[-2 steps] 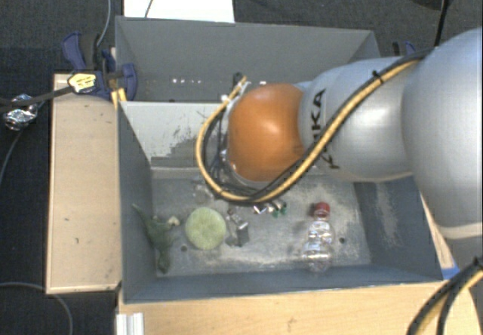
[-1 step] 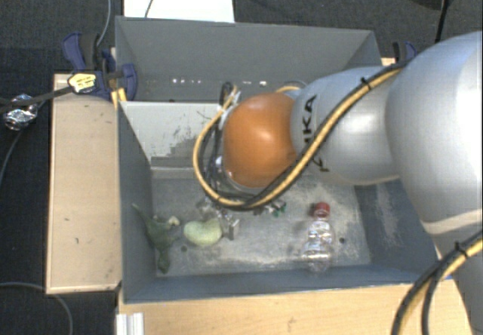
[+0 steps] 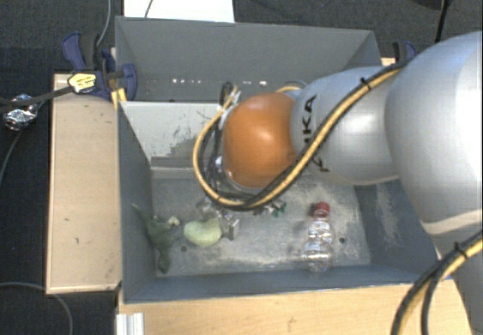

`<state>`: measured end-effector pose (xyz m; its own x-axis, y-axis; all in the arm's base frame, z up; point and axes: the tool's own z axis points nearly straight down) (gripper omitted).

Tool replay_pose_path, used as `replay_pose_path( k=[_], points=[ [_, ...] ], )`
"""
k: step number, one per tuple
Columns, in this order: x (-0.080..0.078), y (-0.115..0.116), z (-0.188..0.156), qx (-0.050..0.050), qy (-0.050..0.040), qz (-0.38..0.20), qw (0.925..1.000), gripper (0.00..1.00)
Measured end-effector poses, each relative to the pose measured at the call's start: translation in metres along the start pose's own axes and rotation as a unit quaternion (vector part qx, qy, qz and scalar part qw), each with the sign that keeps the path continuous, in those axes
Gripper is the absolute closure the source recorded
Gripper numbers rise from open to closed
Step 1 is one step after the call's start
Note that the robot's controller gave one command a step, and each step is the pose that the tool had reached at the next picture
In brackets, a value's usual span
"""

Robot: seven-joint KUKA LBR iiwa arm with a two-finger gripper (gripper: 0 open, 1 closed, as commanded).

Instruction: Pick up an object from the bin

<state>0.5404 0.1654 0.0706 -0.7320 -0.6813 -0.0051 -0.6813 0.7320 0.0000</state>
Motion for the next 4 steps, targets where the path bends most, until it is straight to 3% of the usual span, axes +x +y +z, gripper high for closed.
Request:
replay_pose_path(
  k=[1, 2, 4],
  points=[
    [-0.008, -0.006, 0.000, 0.000, -0.0015, -0.007, 1.0000, 1.00],
    [-0.002, -0.009, -0.059, 0.000, -0.0011, -0.005, 1.0000, 1.00],
    [-0.002, -0.010, -0.059, -0.001, -0.0005, -0.002, 1.0000, 1.00]
  ],
)
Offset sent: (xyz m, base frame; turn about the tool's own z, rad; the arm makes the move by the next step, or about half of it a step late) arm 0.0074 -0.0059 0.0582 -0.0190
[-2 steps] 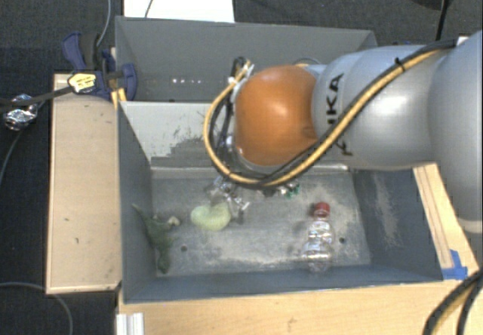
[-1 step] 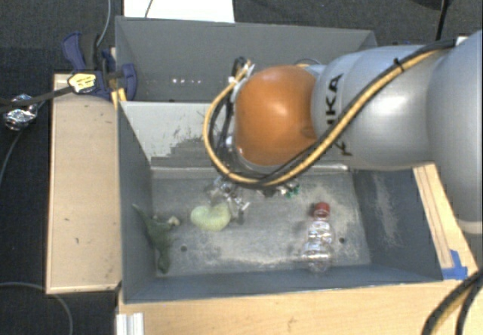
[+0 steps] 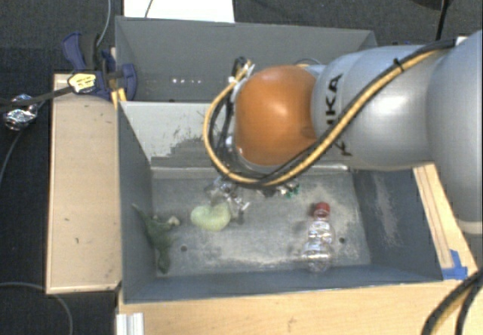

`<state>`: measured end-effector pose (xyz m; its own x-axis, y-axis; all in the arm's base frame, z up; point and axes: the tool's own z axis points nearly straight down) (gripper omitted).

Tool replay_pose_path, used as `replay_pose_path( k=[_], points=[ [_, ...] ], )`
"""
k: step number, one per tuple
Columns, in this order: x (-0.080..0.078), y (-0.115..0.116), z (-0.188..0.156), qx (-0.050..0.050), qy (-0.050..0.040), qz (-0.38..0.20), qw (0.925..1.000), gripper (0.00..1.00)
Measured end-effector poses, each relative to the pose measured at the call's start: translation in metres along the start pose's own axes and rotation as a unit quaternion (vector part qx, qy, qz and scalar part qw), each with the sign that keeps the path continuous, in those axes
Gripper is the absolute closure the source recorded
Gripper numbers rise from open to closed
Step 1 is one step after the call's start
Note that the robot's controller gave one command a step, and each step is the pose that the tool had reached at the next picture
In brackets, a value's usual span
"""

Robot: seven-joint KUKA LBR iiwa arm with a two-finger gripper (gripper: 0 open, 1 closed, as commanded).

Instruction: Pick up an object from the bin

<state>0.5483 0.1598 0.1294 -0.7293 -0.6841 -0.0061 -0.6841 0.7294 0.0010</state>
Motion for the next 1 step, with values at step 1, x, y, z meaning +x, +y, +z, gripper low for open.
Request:
replay_pose_path(
  k=[1],
  points=[
    [-0.0269, -0.0028, -0.1931, 0.001, -0.0027, -0.014, 0.9999, 1.00]
  ],
)
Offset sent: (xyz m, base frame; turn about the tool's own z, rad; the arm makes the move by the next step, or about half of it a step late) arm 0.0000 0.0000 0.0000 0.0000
